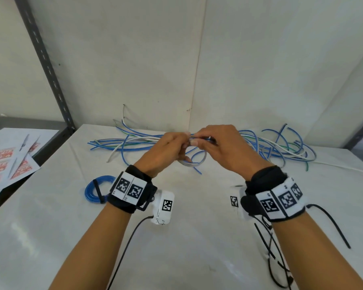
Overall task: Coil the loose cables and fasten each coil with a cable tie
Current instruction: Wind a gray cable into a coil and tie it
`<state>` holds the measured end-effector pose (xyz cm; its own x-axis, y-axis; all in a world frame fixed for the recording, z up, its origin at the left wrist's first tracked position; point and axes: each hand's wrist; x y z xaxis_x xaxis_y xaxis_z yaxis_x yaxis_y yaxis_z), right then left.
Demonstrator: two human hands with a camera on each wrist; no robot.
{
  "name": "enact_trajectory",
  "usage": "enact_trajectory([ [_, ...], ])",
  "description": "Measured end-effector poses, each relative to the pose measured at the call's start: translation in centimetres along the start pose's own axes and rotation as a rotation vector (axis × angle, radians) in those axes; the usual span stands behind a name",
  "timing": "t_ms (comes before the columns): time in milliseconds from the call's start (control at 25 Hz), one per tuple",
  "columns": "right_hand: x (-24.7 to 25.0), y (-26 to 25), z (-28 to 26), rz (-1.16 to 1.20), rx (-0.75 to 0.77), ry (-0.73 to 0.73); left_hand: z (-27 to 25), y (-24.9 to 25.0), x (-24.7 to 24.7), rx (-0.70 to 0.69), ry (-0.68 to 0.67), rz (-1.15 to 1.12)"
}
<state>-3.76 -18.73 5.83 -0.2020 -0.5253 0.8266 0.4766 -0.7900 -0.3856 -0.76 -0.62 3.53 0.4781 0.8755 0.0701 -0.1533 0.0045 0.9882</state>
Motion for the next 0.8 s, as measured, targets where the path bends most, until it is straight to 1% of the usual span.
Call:
enact_trajectory([
  [40,-0.1,0.3,-0.4,0.107,-0.025,0.095,0.2,0.1,0.2,-0.026,0.036,-0.094],
  [120,-0.9,0.6,-1.2,0.291,-0.077,0.258,0.7,0.5,0.8,-0.035,0.135,-0.345],
  [200,-2.7,0.0,-1.7,0.417,-0.119,0.353,1.0,0.6,0.9,-0.039,0.222,-0.569],
  [280,-4.5,-1.5,-1.6,0.535,-0.16,0.404,1.2,0.7,0.3,-0.059,0.273,-0.708],
  [360,-5.0,-2.4,-1.1,0.648,-0.212,0.442,1.2,0.6,-0.3,-0.074,0.301,-0.807],
  [400,-4.7,-2.6,-0.8,0.698,-0.219,0.433,1.2,0.7,-0.4,-0.077,0.313,-0.86],
  [480,-3.9,-3.0,-0.7,0.803,-0.196,0.35,1.1,0.8,-0.2,-0.089,0.322,-0.986],
  [560,-3.4,-3.1,-0.6,0.802,-0.186,0.312,1.1,0.9,-0.2,-0.101,0.305,-1.076],
  [680,-3.2,-3.0,-0.1,0.735,-0.234,0.41,0.9,1.0,-0.9,-0.102,0.299,-1.093],
  [800,-3.3,-2.6,0.0,0.675,-0.27,0.47,0.9,1.1,-1.5,-0.103,0.315,-1.043],
])
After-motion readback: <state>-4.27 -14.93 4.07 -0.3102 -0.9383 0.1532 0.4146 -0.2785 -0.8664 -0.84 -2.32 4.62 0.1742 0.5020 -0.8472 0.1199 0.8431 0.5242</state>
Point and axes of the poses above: each hand's wrist, its own z-axis towards the middle knuckle, its own x-axis out of the back of the hand, y = z × x
